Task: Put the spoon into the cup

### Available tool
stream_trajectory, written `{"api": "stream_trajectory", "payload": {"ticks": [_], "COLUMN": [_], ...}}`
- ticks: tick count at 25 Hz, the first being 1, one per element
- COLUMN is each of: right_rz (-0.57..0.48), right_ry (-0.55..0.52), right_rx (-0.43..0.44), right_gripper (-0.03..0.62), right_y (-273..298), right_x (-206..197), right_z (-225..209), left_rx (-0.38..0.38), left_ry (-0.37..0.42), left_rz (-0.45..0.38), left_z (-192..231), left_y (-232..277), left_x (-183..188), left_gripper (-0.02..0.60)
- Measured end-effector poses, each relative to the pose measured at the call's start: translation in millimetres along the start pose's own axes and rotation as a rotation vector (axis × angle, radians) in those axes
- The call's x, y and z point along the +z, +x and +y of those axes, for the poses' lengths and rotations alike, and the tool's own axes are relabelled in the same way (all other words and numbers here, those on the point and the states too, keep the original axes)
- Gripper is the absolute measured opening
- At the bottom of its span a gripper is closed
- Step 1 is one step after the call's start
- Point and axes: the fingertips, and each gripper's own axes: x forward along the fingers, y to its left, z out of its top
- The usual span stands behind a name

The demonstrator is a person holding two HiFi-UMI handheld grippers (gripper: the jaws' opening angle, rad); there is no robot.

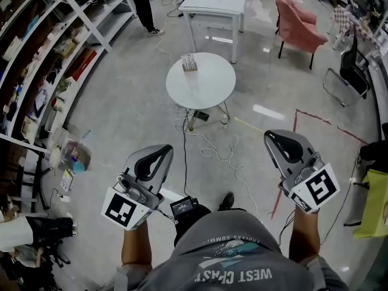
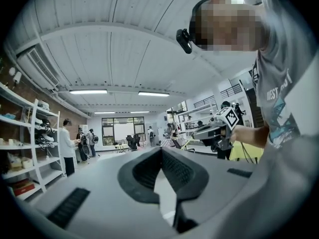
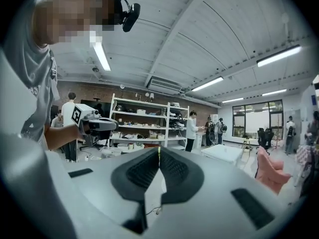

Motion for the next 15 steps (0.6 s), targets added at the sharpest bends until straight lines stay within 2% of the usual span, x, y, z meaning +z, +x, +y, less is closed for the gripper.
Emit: {"api": "stream_trajectory", "payload": {"ticks": [4, 8, 15], "right_rz": [-0.013, -0.007, 0.010], "right_ry": [0.011, 0.021, 0.026], "right_rx": [0.017, 0.012, -0.051], "right_gripper": [0.006, 0.006, 0.006], "right_y": [4.1, 13.1, 44.8], "right_x": [0.0, -5.1, -18.3], "right_z": [-17.8, -35.2, -57.0], "left_rx": [0.003, 0.012, -0.043], "left_ry": [0.016, -0.028, -0.037], "left_rz": [0.016, 0.040, 0.032], "left_z": [3.1, 12.6, 54.4], "left_y": [20.3, 40.5, 70.0], "left_x": [1.9, 0.0, -24.4], "left_gripper": [0.005, 0.005, 0.005]}}
